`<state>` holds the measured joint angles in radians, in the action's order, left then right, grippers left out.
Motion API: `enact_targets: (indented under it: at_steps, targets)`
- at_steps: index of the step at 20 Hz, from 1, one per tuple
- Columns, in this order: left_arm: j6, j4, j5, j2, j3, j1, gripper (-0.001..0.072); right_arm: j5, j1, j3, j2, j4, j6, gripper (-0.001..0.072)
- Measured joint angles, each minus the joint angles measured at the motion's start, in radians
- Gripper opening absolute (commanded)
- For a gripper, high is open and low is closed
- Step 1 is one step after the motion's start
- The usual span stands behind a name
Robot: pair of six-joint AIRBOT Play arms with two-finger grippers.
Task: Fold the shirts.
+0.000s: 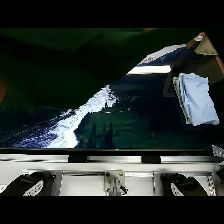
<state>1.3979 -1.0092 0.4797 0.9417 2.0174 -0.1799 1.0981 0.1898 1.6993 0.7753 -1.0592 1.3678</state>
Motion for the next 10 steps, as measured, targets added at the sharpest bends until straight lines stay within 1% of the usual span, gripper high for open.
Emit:
enact_targets:
  at_steps: [5,7,10]
  targets:
    - [0.001,-0.092,-0.074,0.078,-0.031,0.000,0.0030,0.176,-0.001,0.021,0.078,0.016,0.051,0.0074]
    - [0.002,-0.113,-0.059,0.148,-0.044,0.000,0.0030,0.246,-0.001,-0.018,0.135,0.012,0.079,0.0075]
    - [0.002,-0.125,0.000,0.286,-0.051,0.000,0.0030,0.257,-0.001,-0.128,0.215,-0.009,0.125,0.0074]
